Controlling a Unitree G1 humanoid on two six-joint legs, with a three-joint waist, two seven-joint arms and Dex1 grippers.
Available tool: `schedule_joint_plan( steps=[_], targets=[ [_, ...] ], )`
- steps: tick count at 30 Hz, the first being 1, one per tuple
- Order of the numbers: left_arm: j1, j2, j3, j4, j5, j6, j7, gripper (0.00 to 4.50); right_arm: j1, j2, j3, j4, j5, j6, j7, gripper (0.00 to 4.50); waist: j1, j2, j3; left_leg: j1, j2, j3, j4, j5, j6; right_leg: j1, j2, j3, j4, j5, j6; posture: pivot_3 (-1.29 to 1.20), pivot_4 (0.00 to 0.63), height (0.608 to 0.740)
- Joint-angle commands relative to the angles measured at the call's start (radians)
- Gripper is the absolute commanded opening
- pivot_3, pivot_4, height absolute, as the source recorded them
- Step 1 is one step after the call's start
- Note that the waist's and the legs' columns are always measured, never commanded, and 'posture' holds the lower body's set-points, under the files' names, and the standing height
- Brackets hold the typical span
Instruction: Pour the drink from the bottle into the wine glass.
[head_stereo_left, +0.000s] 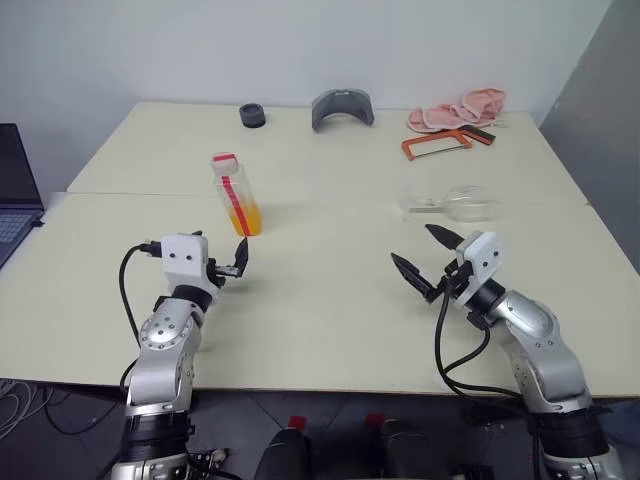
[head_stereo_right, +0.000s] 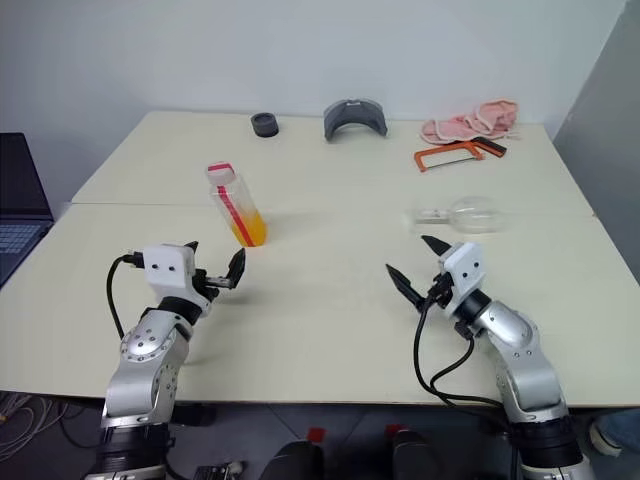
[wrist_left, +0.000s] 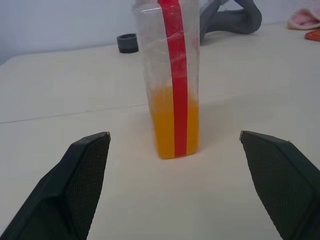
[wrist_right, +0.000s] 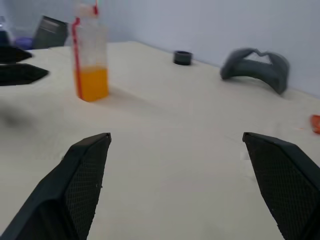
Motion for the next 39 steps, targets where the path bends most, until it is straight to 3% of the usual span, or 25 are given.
schedule_joint_plan(
  steps=[1,7,11,15,39],
  targets=[
    [-0.067,-0.003,0.009,-0.012,-0.004,0.034,0.029,4.46,-0.051,-0.022,0.004,-0.086,0.073,0.113,0.028,4.50,0.000,-0.001,0.000,0.000,0.000,0.000,0.000,0.000,0.000,0.000,0.000,0.000,0.000,0.000,0.000,0.00,0.150,0.740],
    [-0.185,0.002,-0.013,0.065,0.035,0.058,0.057,4.46,-0.113,-0.048,0.024,-0.120,0.111,0.231,0.045,4.50,0.000,-0.002,0.001,-0.001,-0.002,0.000,0.000,0.000,0.000,-0.001,0.000,-0.001,0.000,0.000,0.000,0.00,0.150,0.740],
    [-0.240,-0.010,-0.017,0.133,0.051,0.043,0.077,4.46,-0.121,-0.048,0.027,-0.116,0.089,0.231,0.041,4.50,0.000,-0.002,0.001,-0.002,-0.004,-0.001,0.000,0.000,0.000,-0.002,0.000,-0.001,-0.001,0.000,0.000,0.00,0.150,0.740],
    [-0.301,-0.024,-0.024,0.212,0.068,0.026,0.108,4.46,-0.125,-0.045,0.023,-0.113,0.086,0.230,0.039,4.50,0.001,-0.002,0.001,-0.013,-0.006,-0.003,0.003,0.001,-0.001,-0.011,-0.002,-0.002,0.001,0.000,0.001,0.00,0.150,0.740],
    [-0.550,-0.070,-0.023,0.478,0.104,-0.035,0.216,4.46,-0.201,-0.005,0.061,-0.050,0.069,0.210,0.079,4.50,0.000,-0.003,0.002,-0.015,-0.012,-0.009,0.003,0.003,-0.004,-0.012,-0.005,-0.003,0.000,0.000,0.000,0.00,0.150,0.740]
  ],
)
